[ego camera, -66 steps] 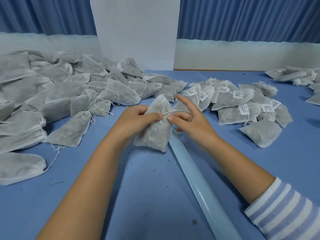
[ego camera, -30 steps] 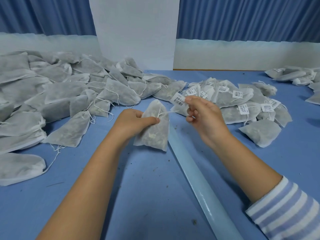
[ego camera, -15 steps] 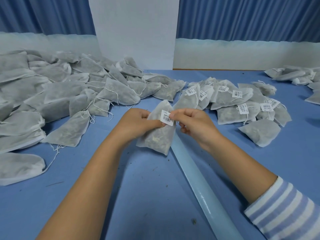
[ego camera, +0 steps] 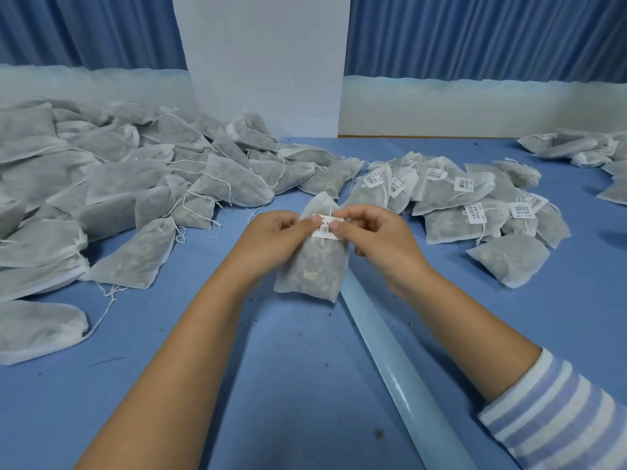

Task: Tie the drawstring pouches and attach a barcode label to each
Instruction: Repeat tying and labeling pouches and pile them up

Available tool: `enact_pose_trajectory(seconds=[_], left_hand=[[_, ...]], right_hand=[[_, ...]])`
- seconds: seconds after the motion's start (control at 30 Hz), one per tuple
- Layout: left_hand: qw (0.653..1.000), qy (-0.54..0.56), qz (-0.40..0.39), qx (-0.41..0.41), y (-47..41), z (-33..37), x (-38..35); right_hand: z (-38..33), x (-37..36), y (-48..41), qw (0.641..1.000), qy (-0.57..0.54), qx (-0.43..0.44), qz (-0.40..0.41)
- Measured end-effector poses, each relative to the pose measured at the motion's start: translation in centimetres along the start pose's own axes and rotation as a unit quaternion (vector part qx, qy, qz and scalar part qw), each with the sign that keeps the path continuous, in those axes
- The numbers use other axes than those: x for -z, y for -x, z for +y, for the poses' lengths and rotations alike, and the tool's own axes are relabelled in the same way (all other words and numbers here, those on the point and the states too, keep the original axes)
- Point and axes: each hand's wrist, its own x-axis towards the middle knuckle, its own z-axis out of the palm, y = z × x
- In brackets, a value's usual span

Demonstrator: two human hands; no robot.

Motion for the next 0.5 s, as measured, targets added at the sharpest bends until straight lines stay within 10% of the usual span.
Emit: enact_pose_trajectory(seconds=[0.5], left_hand=[[0.974, 0.209, -0.073, 0.052, 0.05, 0.08, -0.02]], right_hand=[[-0.42, 0.35, -0.26, 0.951, -0.242, -0.14, -0.13]])
